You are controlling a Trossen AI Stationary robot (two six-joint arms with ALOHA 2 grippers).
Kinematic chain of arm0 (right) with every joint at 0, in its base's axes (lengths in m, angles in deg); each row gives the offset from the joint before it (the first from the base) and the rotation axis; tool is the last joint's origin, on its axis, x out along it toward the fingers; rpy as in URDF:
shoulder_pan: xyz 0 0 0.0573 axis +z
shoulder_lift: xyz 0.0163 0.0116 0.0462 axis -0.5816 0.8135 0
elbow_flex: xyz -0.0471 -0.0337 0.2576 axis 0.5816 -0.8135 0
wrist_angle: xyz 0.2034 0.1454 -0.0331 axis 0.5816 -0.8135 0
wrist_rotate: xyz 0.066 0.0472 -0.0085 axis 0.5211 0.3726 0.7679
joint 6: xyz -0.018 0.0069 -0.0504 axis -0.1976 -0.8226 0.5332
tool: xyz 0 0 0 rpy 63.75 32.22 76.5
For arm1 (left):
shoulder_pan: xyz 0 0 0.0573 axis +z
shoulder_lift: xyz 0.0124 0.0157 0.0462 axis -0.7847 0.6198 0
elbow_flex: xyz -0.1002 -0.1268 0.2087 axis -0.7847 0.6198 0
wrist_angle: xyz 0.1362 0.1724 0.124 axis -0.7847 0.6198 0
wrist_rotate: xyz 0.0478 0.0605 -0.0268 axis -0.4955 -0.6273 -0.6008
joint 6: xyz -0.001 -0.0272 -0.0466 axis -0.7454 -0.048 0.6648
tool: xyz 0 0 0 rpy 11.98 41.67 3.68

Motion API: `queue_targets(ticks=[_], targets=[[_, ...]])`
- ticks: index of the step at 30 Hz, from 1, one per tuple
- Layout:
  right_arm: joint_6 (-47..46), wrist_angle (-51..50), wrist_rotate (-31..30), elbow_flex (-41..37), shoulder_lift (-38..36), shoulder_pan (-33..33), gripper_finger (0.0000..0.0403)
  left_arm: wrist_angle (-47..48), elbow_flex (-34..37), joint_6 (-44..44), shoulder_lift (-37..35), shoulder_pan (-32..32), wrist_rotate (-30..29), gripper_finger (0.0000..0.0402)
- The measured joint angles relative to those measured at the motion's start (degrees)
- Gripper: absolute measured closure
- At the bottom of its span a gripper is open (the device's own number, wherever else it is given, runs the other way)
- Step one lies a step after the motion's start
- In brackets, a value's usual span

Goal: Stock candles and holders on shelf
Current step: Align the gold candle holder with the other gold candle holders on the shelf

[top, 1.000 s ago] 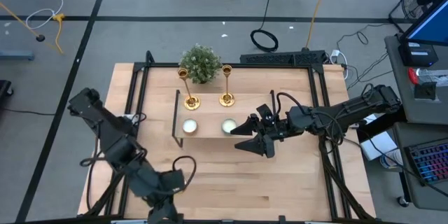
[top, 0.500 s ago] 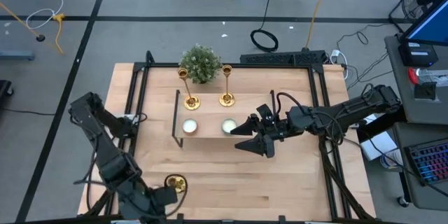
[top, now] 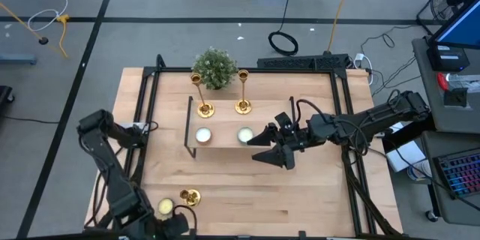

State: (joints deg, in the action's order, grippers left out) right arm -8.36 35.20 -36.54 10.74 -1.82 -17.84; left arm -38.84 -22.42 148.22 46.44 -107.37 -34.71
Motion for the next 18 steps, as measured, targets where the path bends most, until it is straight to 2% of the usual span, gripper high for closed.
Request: queue_targets(ticks=[6, 10, 12, 18], targets=[[0.0, -0.4, 5.7, 0.0, 0.0, 0.6, 0.0014, 2.2, 0.0, 6.3, 0.4, -1.9, -11.0, 0.0394], [0.2, -0.6, 8.9, 0.0, 0.0, 1.5, 0.0014, 3.4, 0.0, 11.2, 0.4, -2.6, -15.6, 0.0398], [0.1, -0.7, 10.6, 0.0, 0.0, 2.0, 0.0014, 3.4, 0.0, 13.4, 0.4, -2.9, -16.2, 0.0396], [1.9, -3.2, 13.7, 0.0, 0.0, 3.8, 0.0014, 7.9, 0.0, 20.9, 0.4, -3.0, -12.8, 0.0399]])
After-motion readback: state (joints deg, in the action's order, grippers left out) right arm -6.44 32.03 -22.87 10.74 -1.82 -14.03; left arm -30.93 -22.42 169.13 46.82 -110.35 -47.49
